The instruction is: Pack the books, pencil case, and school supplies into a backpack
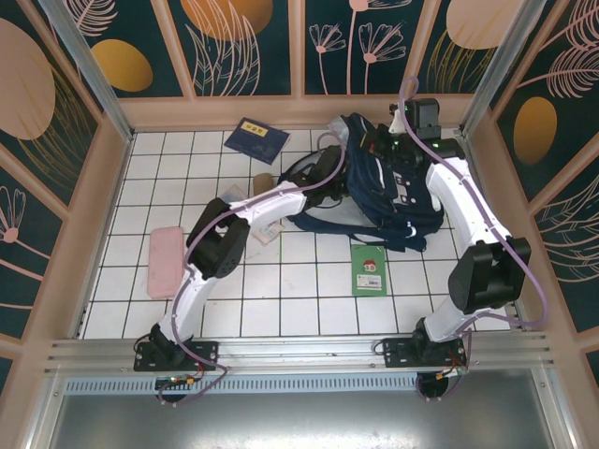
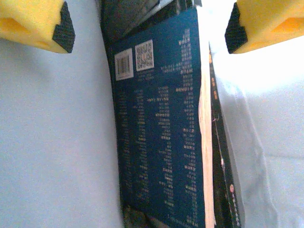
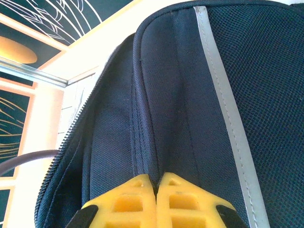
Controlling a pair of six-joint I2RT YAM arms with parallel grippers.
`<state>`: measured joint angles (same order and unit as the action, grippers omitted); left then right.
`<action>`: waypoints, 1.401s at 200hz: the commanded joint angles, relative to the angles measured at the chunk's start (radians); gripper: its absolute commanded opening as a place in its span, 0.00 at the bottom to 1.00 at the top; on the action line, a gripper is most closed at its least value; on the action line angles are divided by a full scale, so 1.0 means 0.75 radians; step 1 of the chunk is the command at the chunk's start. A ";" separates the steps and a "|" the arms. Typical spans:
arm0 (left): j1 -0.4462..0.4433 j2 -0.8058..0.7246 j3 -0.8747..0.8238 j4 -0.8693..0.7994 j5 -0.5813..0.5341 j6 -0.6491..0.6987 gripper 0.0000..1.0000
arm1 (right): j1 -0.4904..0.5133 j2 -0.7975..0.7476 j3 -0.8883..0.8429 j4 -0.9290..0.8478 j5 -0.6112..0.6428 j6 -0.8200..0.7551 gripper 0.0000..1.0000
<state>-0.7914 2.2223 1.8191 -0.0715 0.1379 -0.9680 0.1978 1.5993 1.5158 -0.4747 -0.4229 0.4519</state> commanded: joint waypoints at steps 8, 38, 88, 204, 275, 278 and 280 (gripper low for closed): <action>0.014 -0.223 -0.156 -0.026 -0.084 0.078 0.83 | -0.010 -0.067 -0.059 0.135 -0.032 -0.001 0.00; 0.098 -0.424 -0.430 0.001 -0.123 0.082 0.82 | 0.007 -0.073 -0.150 0.168 -0.021 -0.001 0.00; 0.257 -0.618 -0.624 -0.021 -0.173 0.188 0.85 | 0.062 -0.063 -0.267 0.219 0.035 -0.015 0.00; 0.565 -0.131 -0.188 0.105 -0.032 0.277 0.18 | 0.274 -0.107 -0.283 0.149 0.183 0.030 0.95; 0.639 0.340 0.344 0.033 0.011 0.254 0.07 | 0.425 -0.155 -0.264 0.119 0.285 0.027 0.99; 0.640 0.361 0.370 0.022 0.007 0.251 0.07 | 0.425 -0.158 -0.270 0.127 0.274 0.030 0.99; 0.639 0.373 0.388 0.013 0.004 0.249 0.07 | 0.426 -0.160 -0.274 0.133 0.269 0.031 0.99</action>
<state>-0.3233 2.4111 1.9804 -0.0315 0.1307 -0.7677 0.5026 1.5238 1.3060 -0.3737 -0.2474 0.4633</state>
